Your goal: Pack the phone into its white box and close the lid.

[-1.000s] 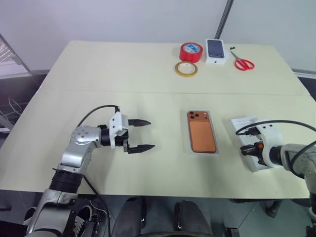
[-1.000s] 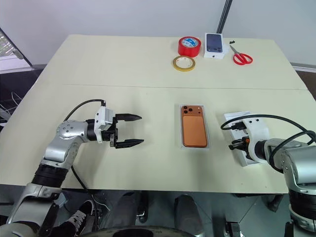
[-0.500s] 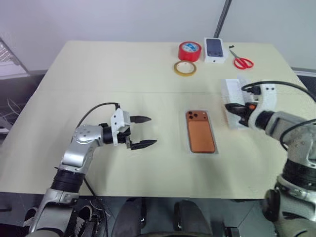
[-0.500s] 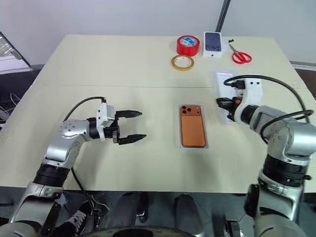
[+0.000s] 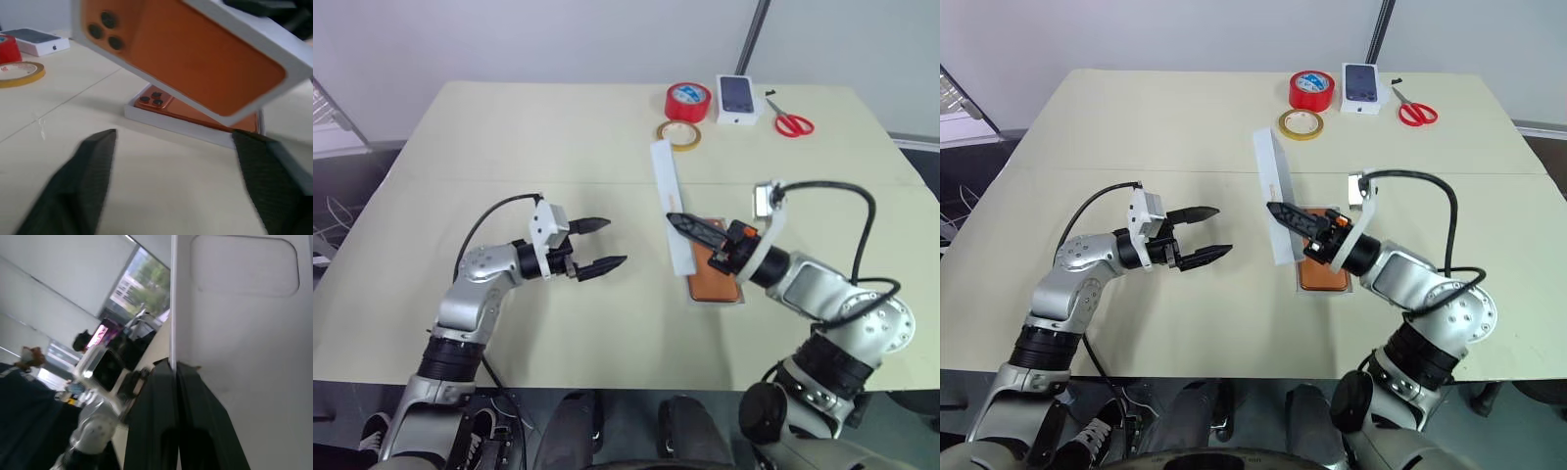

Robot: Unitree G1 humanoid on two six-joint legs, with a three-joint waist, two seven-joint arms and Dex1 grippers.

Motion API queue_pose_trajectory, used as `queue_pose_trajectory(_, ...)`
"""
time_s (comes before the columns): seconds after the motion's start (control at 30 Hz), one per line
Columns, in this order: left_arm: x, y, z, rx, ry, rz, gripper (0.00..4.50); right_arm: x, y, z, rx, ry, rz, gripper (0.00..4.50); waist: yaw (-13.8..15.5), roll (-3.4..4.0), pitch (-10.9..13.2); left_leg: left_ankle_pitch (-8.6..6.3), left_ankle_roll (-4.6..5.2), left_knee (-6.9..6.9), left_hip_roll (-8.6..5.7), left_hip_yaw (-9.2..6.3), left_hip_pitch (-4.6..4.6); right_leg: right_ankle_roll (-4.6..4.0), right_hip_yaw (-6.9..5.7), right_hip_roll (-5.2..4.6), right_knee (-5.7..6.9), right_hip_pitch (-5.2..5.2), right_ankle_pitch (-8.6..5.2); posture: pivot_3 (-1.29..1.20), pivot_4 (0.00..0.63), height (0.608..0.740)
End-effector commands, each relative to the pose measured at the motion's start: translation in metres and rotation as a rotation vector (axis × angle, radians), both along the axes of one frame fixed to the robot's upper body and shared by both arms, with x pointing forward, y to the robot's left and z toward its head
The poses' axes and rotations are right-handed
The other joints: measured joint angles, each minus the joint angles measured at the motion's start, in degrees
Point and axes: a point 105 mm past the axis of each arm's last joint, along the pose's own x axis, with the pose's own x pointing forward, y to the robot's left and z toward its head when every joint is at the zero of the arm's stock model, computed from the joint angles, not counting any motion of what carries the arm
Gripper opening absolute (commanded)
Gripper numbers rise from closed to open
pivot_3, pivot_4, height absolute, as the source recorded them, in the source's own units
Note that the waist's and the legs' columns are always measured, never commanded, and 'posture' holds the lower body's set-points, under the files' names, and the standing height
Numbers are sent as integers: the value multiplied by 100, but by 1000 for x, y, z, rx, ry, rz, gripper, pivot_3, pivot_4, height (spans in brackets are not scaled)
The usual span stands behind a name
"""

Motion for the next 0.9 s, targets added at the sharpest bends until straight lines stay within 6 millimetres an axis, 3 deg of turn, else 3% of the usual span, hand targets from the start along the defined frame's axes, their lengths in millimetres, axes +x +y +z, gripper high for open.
queue_pose_trajectory(0.03,-1,2,19,-71,-54,19,2227,-20,9,-3,33,13,96,0,-3,0,0,0,0,-1,0,0,0,0,0,0,0,0,0,0,150,728)
queue_pose_trajectory(0.13,-2,1,20,-77,-60,20,712,-24,8,-8,49,81,96,0,-24,0,0,0,0,-3,1,1,0,0,1,1,-1,-1,0,0,150,728)
queue_pose_trajectory(0.2,-2,-1,19,-82,-58,19,63,-27,9,-11,63,143,101,0,-8,0,0,0,1,1,1,2,0,-1,1,2,-2,2,0,0,150,728)
queue_pose_trajectory(0.27,-2,-6,17,-79,-65,29,63,-29,11,-17,32,189,107,0,1,-1,0,0,1,2,1,2,0,0,0,2,-4,4,-1,0,150,728)
queue_pose_trajectory(0.5,-1,-48,-12,-64,-12,-8,63,16,-1,-41,-21,349,-78,0,26,-2,-1,0,3,7,4,3,0,0,1,11,-8,10,-1,0,150,728)
queue_pose_trajectory(0.67,2,-74,-17,-97,11,-27,63,33,-18,-29,24,317,-160,0,31,-6,-2,0,5,14,3,2,0,1,0,15,-7,13,0,0,150,728)
queue_pose_trajectory(0.8,4,-86,-22,-105,38,-37,63,28,-26,-32,20,313,-162,0,41,-7,-3,0,5,13,4,2,0,1,0,16,-7,12,0,0,150,728)
queue_pose_trajectory(0.9,6,-91,-23,-116,38,-42,0,25,-34,-38,-15,315,-187,896,42,-7,-3,-2,7,14,4,3,0,1,0,15,-10,15,0,0,150,728)
